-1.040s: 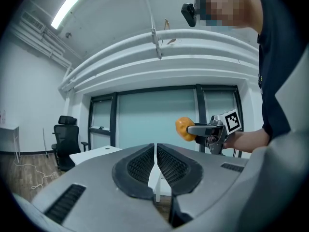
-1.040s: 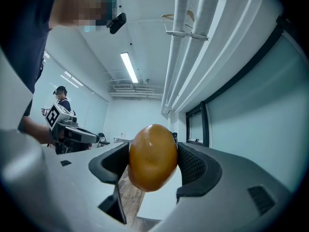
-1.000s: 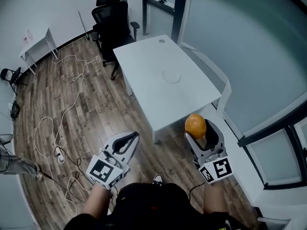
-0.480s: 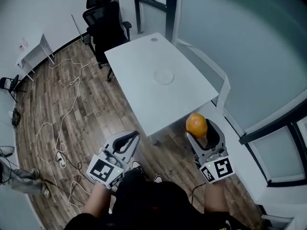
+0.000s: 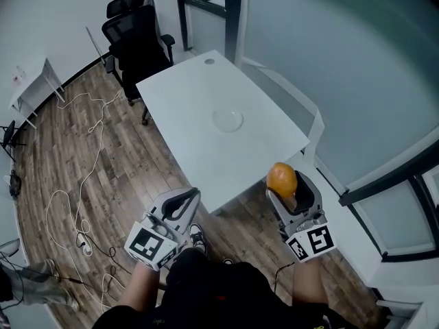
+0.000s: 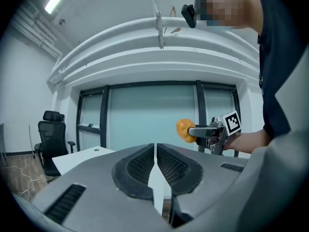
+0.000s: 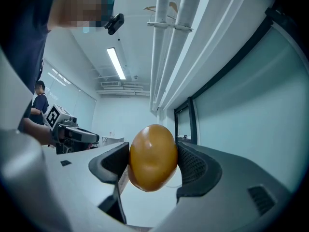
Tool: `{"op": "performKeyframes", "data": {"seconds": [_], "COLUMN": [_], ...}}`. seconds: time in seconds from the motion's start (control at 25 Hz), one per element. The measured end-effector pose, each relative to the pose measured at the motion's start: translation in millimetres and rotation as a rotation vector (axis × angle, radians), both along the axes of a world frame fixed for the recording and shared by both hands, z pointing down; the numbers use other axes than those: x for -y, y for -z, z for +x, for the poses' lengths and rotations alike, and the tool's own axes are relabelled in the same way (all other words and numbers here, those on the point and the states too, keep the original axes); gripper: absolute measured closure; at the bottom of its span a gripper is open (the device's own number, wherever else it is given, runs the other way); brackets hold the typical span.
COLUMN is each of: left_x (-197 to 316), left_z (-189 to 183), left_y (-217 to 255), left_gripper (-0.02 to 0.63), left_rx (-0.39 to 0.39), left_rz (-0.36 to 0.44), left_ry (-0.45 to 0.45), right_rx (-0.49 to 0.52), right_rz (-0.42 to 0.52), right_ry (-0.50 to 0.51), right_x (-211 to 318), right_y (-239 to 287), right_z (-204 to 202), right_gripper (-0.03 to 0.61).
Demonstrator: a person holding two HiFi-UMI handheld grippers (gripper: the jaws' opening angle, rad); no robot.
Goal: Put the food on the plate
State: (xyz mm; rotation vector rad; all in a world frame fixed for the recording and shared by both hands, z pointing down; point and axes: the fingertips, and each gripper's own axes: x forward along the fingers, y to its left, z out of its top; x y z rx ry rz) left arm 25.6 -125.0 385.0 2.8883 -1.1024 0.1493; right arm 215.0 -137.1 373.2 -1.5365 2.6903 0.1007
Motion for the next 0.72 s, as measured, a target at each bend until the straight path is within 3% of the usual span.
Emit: {"op": "performKeyframes", "data": {"seconds": [0.72], "left_x": [170], "left_z": [-98], "left_y": [-6], "left_gripper": [0.578], "left_rx": [-0.055], "left_rz": [-0.045], "left_ry": [-0.100], "right_rx": [-0.055], "right_rz": [-0.054], "right_ry": [-0.078], "right_x": [155], "right_y": [1], "right_z": [-107], "right_gripper": [0.250]}}
